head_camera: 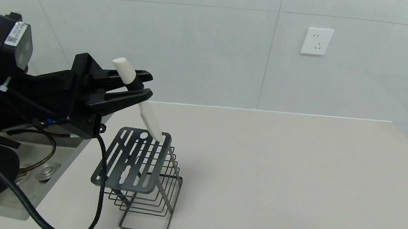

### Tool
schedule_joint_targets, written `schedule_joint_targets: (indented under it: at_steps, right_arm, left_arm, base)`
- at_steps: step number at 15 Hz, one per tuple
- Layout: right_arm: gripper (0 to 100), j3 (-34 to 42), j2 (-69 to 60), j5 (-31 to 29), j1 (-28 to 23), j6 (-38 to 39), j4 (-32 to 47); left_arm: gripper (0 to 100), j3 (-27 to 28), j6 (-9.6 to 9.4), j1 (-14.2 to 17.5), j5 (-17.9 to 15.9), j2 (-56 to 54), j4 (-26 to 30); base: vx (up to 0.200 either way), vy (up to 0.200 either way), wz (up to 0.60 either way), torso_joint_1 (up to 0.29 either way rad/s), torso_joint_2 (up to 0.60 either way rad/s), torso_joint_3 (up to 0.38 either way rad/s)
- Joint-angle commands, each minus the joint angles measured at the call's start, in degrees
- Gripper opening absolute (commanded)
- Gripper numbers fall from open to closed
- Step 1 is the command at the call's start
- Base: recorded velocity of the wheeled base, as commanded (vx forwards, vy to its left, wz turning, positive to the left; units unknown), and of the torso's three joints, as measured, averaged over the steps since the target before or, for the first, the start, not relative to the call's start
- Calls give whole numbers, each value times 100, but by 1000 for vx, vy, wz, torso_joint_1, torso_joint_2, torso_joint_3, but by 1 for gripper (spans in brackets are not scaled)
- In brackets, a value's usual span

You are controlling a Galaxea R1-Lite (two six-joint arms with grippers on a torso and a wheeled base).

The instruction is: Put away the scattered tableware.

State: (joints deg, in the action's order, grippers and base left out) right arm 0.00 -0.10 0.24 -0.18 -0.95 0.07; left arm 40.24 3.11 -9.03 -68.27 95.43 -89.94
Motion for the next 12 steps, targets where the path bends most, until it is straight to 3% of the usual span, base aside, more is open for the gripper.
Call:
schedule_joint_targets:
  at_steps: [1, 12]
  right_arm:
    - [0, 0, 10, 2, 1, -2, 1]
    - [0, 0, 10, 2, 1, -2, 1]
  left_arm:
    - [0, -16, 6, 24, -2, 2, -6]
    - [0, -315, -12, 33, -2, 20, -6]
  base:
    - [0, 0, 0, 0, 0, 0]
    - [0, 0, 0, 0, 0, 0]
